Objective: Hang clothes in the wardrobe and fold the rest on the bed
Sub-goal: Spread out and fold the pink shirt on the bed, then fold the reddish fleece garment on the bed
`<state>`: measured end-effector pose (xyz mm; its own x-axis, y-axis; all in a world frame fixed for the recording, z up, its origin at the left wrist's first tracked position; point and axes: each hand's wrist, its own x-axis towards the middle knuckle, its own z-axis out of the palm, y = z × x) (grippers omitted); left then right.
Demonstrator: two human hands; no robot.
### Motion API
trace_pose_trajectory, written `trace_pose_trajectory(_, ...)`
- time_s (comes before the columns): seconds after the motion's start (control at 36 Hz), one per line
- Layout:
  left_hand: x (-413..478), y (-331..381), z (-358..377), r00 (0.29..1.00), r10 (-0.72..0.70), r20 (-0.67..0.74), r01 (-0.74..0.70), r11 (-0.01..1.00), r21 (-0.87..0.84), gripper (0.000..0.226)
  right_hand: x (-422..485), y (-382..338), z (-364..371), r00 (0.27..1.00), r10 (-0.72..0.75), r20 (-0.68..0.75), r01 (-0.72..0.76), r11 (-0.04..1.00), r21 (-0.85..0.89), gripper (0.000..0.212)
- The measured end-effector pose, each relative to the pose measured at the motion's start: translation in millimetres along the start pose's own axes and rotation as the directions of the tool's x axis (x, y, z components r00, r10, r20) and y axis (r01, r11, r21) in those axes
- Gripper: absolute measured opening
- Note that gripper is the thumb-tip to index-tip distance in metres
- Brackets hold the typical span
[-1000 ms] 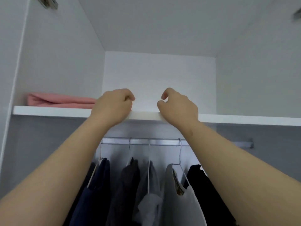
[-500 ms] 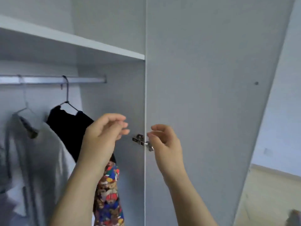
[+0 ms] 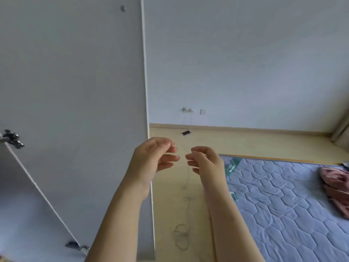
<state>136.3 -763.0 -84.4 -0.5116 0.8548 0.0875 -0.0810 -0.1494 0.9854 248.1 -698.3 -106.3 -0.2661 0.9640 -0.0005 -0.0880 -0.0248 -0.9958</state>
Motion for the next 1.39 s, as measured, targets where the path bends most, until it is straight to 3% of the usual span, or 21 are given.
trace_pose_trajectory(0.22, 62.9, -68.5, 87.6, 0.981, -0.194, -0.023, 0.193, 0.981, -0.024, 0.02, 75.2, 38.1, -94.2, 0.984, 0.144, -0.101, -0.144, 0.99, 0.004, 0.016)
trace_pose_trajectory(0.44, 108.0, -116.8, 120.9, 0.945, -0.323, -0.059, 0.323, 0.946, -0.003, 0.022, 120.1, 74.1, -133.2, 0.944, 0.298, -0.144, -0.305, 0.952, -0.028, 0.017)
trace_pose_trajectory(0.72, 162.6, -149.3, 117.2, 0.911, -0.411, -0.013, 0.411, 0.909, 0.061, 0.019, 153.2, 98.4, -122.6, 0.898, 0.387, -0.21, -0.399, 0.917, -0.016, 0.014)
trace_pose_trajectory(0.94, 204.8, -147.3, 113.7, 0.923, -0.384, 0.034, 0.379, 0.921, 0.093, 0.016, 190.1, 100.9, -98.2, 0.898, 0.395, -0.194, -0.401, 0.916, 0.008, 0.014)
trace_pose_trajectory(1.22, 269.5, -170.5, 109.3, 0.903, -0.428, -0.038, 0.43, 0.898, 0.097, 0.017, 265.7, 114.6, -89.4, 0.894, 0.42, -0.157, -0.426, 0.905, -0.007, 0.015)
trace_pose_trajectory(1.39, 348.2, -192.5, 117.4, 0.9, -0.412, -0.142, 0.427, 0.899, 0.1, 0.013, 366.6, 126.4, -81.5, 0.906, 0.421, -0.042, -0.423, 0.904, -0.059, 0.014)
